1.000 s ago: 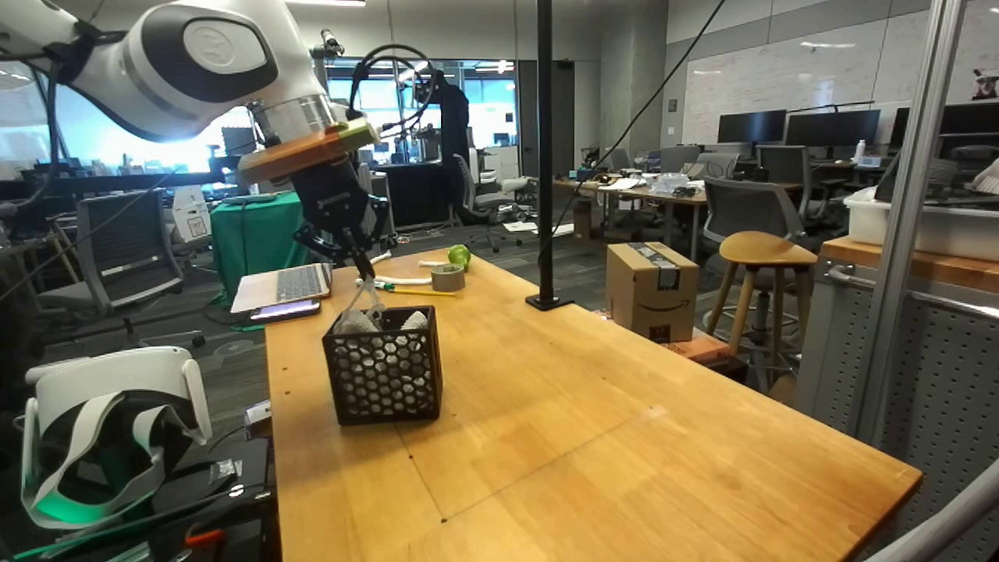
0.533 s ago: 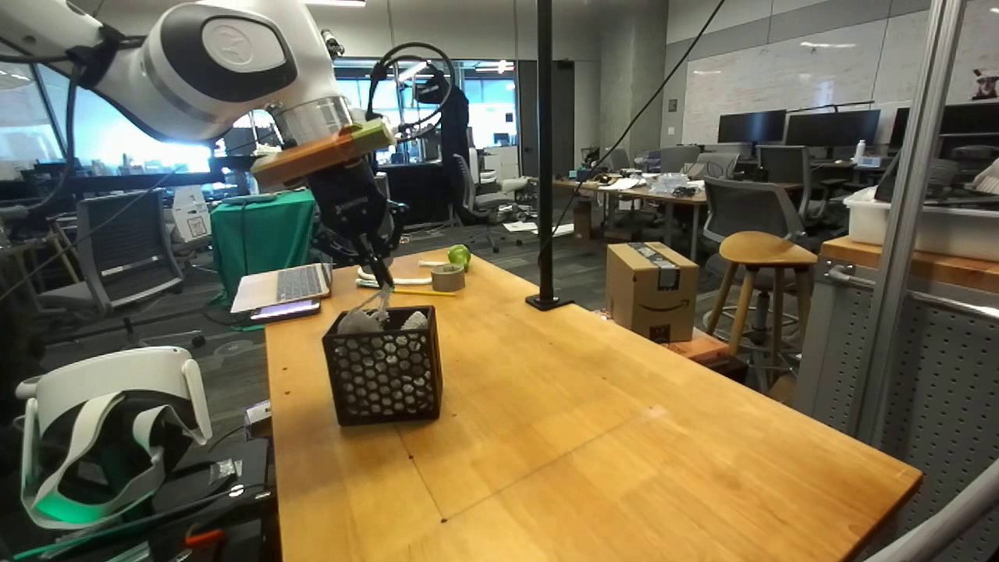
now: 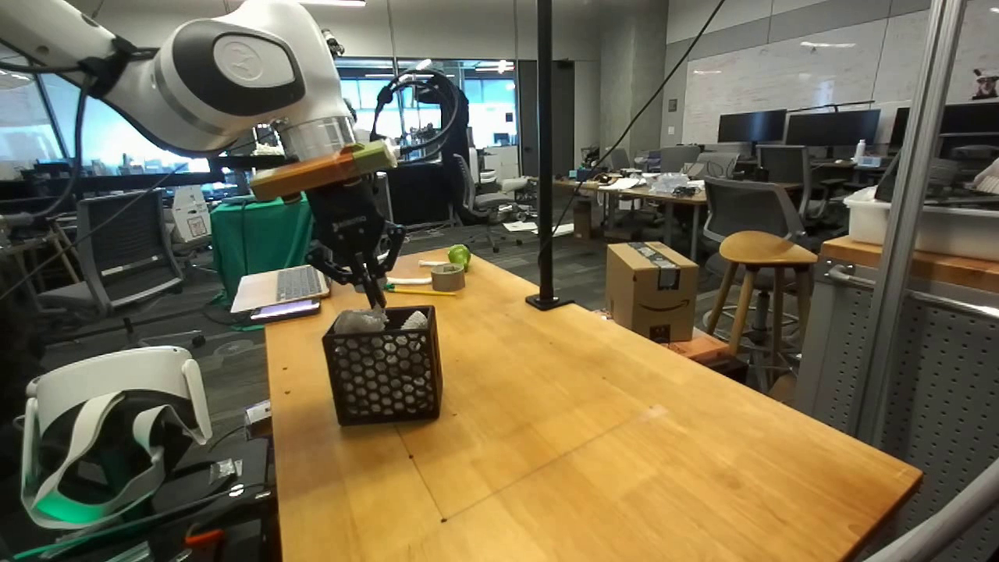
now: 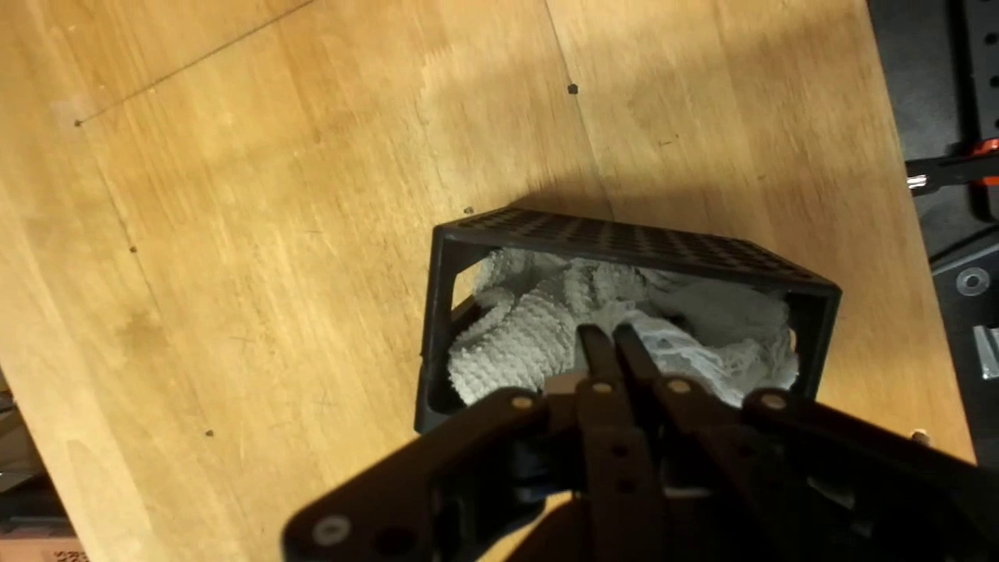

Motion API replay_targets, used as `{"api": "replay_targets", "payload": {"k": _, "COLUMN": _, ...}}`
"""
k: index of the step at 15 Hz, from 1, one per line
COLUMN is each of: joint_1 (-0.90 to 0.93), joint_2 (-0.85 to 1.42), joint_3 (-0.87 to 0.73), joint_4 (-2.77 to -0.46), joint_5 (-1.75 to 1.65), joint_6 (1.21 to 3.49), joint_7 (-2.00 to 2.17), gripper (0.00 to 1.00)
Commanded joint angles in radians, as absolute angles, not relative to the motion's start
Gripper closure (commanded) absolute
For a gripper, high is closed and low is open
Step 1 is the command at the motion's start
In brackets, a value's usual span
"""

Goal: Pick up the white towel from from the table and put it in the small black basket.

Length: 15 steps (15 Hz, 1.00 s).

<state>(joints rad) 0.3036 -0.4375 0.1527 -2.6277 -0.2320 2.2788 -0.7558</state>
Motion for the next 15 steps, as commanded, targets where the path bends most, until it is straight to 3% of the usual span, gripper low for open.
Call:
{"api": "replay_targets", "payload": {"k": 1, "joint_1": 0.323, "joint_2": -0.432, "joint_3": 0.158, "joint_4": -2.621, "joint_5": -0.225, "joint_6": 2.246, "joint_7": -0.751, "gripper": 0.95}}
{"api": "replay_targets", "payload": {"k": 15, "joint_1": 0.333, "joint_2": -0.257, "joint_3": 0.204, "joint_4": -2.58, "joint_5": -0.235, "joint_6": 2.244, "joint_7": -0.711, "gripper": 0.95}}
